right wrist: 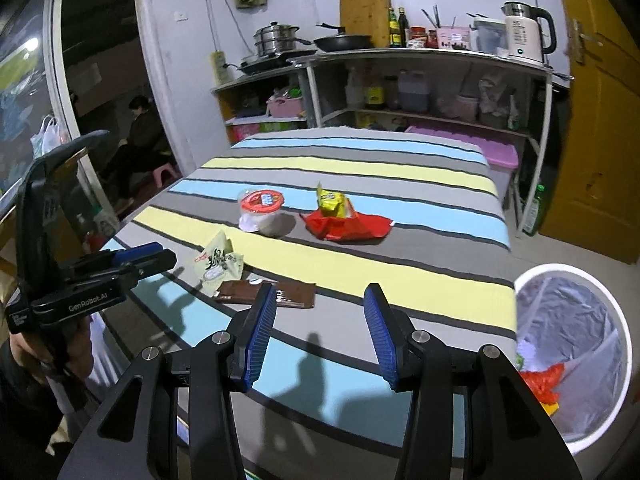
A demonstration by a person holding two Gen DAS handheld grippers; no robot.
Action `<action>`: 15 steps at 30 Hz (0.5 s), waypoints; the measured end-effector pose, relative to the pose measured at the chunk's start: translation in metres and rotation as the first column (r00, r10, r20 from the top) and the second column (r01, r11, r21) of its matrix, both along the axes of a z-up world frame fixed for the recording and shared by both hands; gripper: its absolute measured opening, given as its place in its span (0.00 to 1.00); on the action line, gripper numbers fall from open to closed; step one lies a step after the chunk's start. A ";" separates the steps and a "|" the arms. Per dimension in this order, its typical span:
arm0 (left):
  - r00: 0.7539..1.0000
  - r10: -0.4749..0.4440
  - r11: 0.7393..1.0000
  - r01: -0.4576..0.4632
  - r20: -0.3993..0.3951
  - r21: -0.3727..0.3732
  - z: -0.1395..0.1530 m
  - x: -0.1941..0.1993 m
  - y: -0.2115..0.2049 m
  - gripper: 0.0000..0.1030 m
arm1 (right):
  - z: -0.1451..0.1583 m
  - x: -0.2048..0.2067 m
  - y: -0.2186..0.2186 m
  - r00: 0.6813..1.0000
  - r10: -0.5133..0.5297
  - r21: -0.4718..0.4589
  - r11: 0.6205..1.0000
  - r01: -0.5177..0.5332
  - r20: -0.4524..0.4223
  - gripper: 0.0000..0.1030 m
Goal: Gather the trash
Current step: 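Move both tools back over the table toward the brown wrapper and white packet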
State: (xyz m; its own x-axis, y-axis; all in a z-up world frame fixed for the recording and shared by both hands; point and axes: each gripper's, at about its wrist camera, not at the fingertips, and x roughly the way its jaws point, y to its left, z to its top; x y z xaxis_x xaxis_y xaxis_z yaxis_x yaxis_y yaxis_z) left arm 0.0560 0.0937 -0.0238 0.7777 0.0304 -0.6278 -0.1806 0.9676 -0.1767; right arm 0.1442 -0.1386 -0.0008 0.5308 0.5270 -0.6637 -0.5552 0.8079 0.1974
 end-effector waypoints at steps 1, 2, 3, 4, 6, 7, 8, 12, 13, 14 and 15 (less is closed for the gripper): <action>1.000 0.004 1.000 -0.005 -0.010 -0.008 -0.002 0.001 0.002 0.36 | -0.001 0.001 0.001 1.000 0.003 -0.001 1.000 -0.003 -0.004 0.45; 1.000 0.004 1.000 -0.005 -0.021 -0.021 -0.005 0.002 0.004 0.36 | -0.002 0.000 0.001 1.000 0.002 -0.002 1.000 -0.002 -0.006 0.45; 1.000 0.000 1.000 -0.001 -0.029 -0.030 -0.007 0.003 0.005 0.36 | -0.002 0.001 0.001 1.000 0.000 -0.003 1.000 0.000 -0.008 0.45; 0.999 -0.015 0.999 0.012 -0.047 -0.048 -0.011 0.005 0.006 0.36 | -0.003 0.002 0.001 1.000 -0.004 -0.004 1.000 0.004 -0.009 0.45; 0.996 -0.042 0.995 0.035 -0.077 -0.098 -0.019 0.011 0.005 0.36 | -0.003 0.003 -0.001 1.000 -0.012 -0.007 1.000 0.012 -0.013 0.45; 0.995 -0.053 0.992 0.043 -0.083 -0.119 -0.021 0.013 0.004 0.36 | -0.004 0.004 -0.002 1.000 -0.017 -0.009 1.000 0.016 -0.015 0.45; 0.994 -0.063 0.989 0.051 -0.087 -0.137 -0.024 0.016 0.004 0.36 | -0.004 0.004 -0.003 1.000 -0.020 -0.010 1.000 0.020 -0.016 0.45; 0.993 -0.077 0.989 0.064 -0.092 -0.135 -0.026 0.031 -0.001 0.36 | -0.004 0.003 -0.007 0.999 -0.028 -0.007 1.000 0.027 -0.019 0.45; 0.993 -0.078 0.989 0.065 -0.093 -0.136 -0.027 0.036 -0.002 0.36 | -0.004 0.003 -0.008 0.999 -0.028 -0.006 1.000 0.028 -0.020 0.45; 0.992 -0.080 0.988 0.067 -0.093 -0.137 -0.027 0.041 -0.002 0.36 | -0.004 0.003 -0.009 0.999 -0.030 -0.006 1.000 0.030 -0.019 0.45; 0.992 -0.081 0.988 0.067 -0.094 -0.141 -0.026 0.044 -0.002 0.36 | -0.005 0.003 -0.010 0.999 -0.030 -0.007 1.000 0.030 -0.019 0.45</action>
